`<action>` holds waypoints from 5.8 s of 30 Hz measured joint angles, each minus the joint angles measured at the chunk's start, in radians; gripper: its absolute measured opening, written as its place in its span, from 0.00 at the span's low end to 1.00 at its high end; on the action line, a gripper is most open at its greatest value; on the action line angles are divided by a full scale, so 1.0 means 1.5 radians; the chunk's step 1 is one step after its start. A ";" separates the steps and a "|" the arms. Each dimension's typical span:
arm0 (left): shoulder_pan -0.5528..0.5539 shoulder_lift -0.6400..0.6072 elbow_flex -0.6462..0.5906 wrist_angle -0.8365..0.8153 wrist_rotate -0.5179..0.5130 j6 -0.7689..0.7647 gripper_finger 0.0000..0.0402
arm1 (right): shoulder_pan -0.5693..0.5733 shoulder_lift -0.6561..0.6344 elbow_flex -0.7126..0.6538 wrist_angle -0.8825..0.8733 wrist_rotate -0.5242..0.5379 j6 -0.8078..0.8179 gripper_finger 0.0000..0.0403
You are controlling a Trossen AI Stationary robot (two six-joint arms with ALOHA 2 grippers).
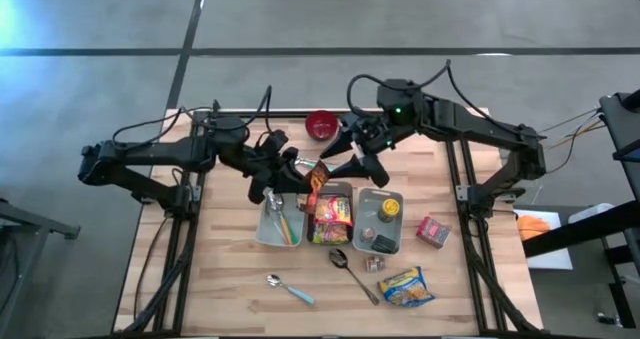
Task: Pick & Place Food Item
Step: Put the orange seasoning pack into the right gray bin
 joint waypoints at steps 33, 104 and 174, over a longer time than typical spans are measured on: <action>0.011 -0.001 -0.001 0.000 -0.043 0.004 0.50 | 0.026 0.067 0.080 -0.057 0.005 -0.067 0.02; 0.048 -0.155 -0.001 -0.445 -0.340 -0.031 0.76 | 0.161 -0.095 -0.574 -0.019 0.566 0.073 0.02; 0.048 -0.155 -0.001 -0.447 -0.337 -0.031 0.76 | 0.164 -0.026 -0.546 -0.080 0.512 0.068 0.50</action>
